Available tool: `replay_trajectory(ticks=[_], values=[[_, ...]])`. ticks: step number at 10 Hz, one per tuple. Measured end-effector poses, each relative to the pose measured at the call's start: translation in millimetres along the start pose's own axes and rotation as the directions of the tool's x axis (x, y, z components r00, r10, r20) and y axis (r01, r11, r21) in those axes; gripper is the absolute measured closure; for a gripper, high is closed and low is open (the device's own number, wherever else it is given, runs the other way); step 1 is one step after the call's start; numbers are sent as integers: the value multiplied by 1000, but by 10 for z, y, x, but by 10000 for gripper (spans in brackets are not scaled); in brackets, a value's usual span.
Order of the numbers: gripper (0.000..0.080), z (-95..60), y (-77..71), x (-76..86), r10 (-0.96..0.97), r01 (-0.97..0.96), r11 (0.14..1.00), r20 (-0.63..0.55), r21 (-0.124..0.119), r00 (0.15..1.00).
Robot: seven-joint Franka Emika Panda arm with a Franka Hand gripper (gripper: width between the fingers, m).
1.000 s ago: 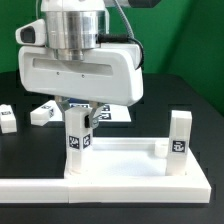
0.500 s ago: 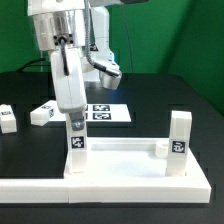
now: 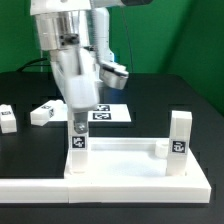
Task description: Assemble desk
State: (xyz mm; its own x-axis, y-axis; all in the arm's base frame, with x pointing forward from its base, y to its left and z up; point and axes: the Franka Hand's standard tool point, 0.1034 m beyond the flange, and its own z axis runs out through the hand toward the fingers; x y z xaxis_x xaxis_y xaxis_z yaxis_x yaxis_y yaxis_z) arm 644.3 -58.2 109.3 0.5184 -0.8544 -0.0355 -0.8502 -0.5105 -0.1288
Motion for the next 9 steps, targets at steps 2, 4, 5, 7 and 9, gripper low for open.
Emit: replay_trajectory(ticks=[2,4,5,7,9], values=[[156,4,10,-6,-123,123,992,6,-3,992],[152,5,15,0,-240,240,971,5,-4,971],[150,4,16,1,-288,288,958,5,-5,958],[150,-25,13,39,-645,645,763,7,-37,764],[150,-24,24,74,-742,742,669,25,-32,670]])
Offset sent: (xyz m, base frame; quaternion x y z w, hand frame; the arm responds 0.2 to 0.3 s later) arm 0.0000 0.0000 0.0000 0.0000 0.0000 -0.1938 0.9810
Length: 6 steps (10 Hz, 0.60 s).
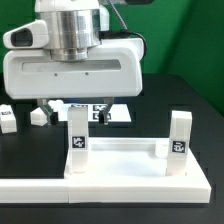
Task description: Assemble desk
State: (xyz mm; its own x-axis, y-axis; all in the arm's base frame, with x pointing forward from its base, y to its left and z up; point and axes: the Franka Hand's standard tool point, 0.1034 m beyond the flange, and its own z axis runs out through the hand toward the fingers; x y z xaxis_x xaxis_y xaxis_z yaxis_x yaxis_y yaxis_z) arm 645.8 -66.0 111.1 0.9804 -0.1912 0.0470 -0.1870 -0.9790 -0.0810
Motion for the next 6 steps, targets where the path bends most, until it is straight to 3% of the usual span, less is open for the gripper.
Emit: replay_trajectory(ticks=[3,6], values=[[513,2,5,0,22,-22,1000,0,0,1000],[511,2,5,2,271,-271,963,-1,0,963]])
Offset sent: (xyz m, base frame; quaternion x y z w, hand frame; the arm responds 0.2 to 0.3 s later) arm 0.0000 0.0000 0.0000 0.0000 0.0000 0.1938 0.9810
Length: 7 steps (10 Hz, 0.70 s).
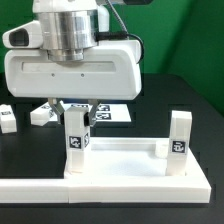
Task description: Assemble desk
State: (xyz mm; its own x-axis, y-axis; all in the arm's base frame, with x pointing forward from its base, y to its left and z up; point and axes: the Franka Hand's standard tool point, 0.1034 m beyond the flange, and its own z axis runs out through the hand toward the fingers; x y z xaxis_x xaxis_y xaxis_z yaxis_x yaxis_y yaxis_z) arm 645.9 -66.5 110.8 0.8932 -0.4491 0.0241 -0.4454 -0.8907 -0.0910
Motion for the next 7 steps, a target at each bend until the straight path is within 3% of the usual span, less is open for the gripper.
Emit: replay_trajectory(ticks=[2,4,5,7], values=[[511,11,-17,1,354,-354,935,-16,6,935],[511,11,-64,-21,660,-660,751,-2,12,752],[509,16,-26,-10,789,-790,612,40,45,614],[509,18,51,4,850,-854,516,80,65,520]])
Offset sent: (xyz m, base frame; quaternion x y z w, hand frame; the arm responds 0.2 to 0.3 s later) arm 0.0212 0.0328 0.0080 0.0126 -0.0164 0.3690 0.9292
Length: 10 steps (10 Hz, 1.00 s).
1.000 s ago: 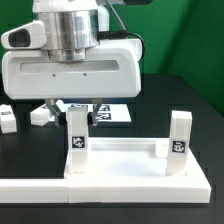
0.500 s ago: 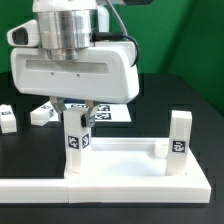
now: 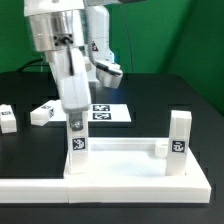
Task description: Assemble desk
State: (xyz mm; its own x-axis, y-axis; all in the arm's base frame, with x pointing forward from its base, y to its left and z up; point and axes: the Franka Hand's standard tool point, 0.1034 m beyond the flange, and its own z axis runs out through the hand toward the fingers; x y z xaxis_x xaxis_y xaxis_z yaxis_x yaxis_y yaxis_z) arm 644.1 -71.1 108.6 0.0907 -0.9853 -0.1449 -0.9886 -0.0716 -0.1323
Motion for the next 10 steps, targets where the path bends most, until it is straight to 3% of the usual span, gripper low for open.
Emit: replay_trajectory(ticks=[3,4,5,6,7,10], values=[[509,6,-1,-10,89,-89,996,1,-1,996],[338,10,0,-8,39,-39,999,-2,-1,999],[217,21,-42,-9,-209,209,978,-44,0,977],[217,34,-60,-62,-367,367,930,-47,-5,929],[162,44,-61,-98,-495,495,869,-46,-18,867],[150,40,-51,-57,-646,645,763,-44,-31,762]])
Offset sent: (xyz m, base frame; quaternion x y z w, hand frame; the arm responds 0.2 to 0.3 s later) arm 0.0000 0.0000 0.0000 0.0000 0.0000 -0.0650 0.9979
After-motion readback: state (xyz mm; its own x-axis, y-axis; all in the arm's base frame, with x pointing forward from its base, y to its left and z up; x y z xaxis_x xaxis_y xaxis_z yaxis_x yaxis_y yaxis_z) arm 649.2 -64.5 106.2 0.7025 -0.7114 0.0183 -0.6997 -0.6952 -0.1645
